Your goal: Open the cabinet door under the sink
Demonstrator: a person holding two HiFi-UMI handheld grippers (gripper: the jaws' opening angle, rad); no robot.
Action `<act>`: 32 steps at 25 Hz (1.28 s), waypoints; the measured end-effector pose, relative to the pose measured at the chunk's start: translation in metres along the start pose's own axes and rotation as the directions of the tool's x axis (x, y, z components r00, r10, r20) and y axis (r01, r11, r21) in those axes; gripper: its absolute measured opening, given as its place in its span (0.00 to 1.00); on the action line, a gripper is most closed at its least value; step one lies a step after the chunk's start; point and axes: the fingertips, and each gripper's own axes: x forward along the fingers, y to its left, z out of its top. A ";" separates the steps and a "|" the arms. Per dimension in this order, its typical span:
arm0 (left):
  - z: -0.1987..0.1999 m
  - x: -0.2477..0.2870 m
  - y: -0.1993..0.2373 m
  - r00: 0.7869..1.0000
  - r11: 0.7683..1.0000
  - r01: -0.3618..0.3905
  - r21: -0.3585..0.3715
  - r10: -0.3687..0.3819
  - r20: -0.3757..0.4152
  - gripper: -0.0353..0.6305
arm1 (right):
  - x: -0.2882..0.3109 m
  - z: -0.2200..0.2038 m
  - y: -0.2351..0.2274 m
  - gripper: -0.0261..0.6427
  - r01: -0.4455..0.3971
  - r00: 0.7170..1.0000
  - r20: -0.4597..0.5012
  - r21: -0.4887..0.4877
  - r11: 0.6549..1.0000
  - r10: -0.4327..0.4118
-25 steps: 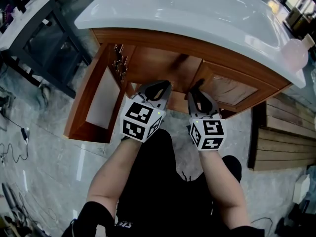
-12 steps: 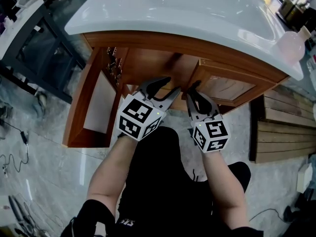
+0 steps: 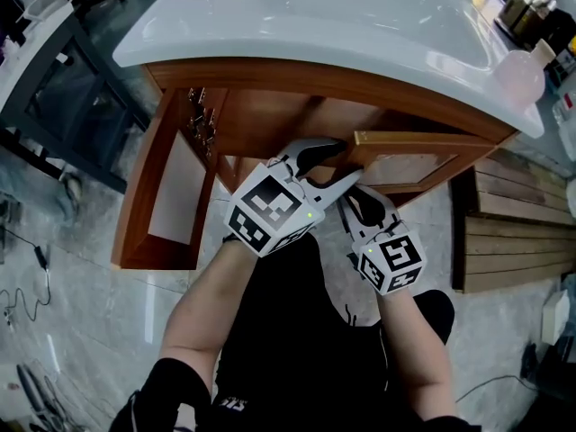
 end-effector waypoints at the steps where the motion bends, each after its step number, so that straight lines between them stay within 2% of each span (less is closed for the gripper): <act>1: 0.002 0.001 -0.003 1.000 1.000 0.007 0.003 -0.007 0.006 0.31 | -0.002 -0.001 0.001 0.17 -0.010 1.000 0.001 0.003 1.000 0.010; 5: 0.003 0.002 -0.006 1.000 1.000 0.010 0.002 -0.011 0.015 0.24 | -0.005 -0.002 0.002 0.17 -0.022 1.000 0.001 0.010 1.000 0.022; 8: -0.002 0.001 -0.007 1.000 1.000 0.025 -0.010 -0.025 0.011 0.24 | -0.007 -0.002 0.004 0.17 -0.025 1.000 -0.005 0.006 1.000 0.025; 14: 0.004 0.004 -0.017 0.998 0.998 0.065 0.020 -0.065 0.011 0.23 | -0.013 -0.003 0.007 0.17 -0.034 0.999 -0.005 0.001 0.999 0.034; 16: 0.003 0.004 -0.023 0.996 0.995 0.092 0.037 -0.092 -0.001 0.22 | -0.018 -0.005 0.010 0.17 -0.044 0.999 -0.005 0.001 0.999 0.044; 20: 0.005 -0.003 -0.044 0.978 0.977 0.207 0.049 -0.206 -0.029 0.20 | -0.033 -0.013 0.019 0.17 -0.109 0.994 -0.013 -0.007 0.994 0.108; 23: 0.008 -0.007 -0.058 0.970 0.969 0.242 0.055 -0.241 -0.020 0.20 | -0.045 -0.017 0.023 0.18 -0.141 0.990 -0.033 -0.016 0.990 0.140; 29: 0.012 -0.010 -0.068 0.956 0.954 0.292 0.071 -0.291 -0.029 0.20 | -0.062 -0.016 0.025 0.20 -0.102 0.993 -0.054 -0.019 0.995 0.101; 32: 0.014 -0.011 -0.067 0.952 0.949 0.307 0.069 -0.306 -0.025 0.20 | -0.075 -0.015 0.022 0.12 -0.091 0.995 -0.045 -0.006 0.996 0.090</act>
